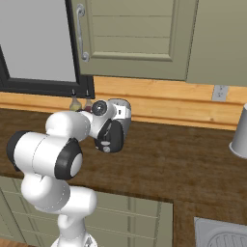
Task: Start the toaster. Once the lever pops up, take the bread to the plate on the dining counter.
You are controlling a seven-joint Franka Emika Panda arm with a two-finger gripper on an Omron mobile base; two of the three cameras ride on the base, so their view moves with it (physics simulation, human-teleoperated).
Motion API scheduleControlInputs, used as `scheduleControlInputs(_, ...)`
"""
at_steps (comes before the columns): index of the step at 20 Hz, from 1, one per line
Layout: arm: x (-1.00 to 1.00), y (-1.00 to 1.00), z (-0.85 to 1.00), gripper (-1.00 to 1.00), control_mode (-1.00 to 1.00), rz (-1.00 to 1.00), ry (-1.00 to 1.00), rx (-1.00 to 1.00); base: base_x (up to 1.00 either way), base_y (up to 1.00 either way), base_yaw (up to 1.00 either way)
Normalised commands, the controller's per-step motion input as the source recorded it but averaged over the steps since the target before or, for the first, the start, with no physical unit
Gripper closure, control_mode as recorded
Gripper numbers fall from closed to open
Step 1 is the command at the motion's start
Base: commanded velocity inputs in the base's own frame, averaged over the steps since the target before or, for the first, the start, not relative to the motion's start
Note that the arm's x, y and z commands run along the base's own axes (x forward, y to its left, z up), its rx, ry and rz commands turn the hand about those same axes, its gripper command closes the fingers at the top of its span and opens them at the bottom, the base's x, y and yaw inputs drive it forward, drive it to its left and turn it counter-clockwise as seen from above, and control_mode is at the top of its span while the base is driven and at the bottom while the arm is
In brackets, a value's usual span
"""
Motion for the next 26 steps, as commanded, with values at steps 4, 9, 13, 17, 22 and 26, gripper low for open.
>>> scheduleControlInputs(4, 0.00, 0.00, 0.00, -1.00, -1.00, 0.00, 0.00, 0.00, 0.00, 0.00, 0.00)
scheduleControlInputs(9, 0.00, 0.00, 0.00, -1.00, -1.00, 0.00, 0.00, 0.00, 0.00, 0.00, 0.00)
scheduleControlInputs(13, 0.00, 0.00, 0.00, -1.00, -1.00, 0.00, 0.00, 0.00, 0.00, 0.00, 0.00)
scheduleControlInputs(17, 0.00, 0.00, 0.00, -1.00, -1.00, 0.00, 0.00, 0.00, 0.00, 0.00, 0.00)
scheduleControlInputs(22, 0.00, 0.00, 0.00, -1.00, -1.00, 0.00, 0.00, 0.00, 0.00, 0.00, 0.00)
scheduleControlInputs(26, 0.00, 0.00, 0.00, -1.00, -1.00, 0.00, 0.00, 0.00, 0.00, 0.00, 0.00)
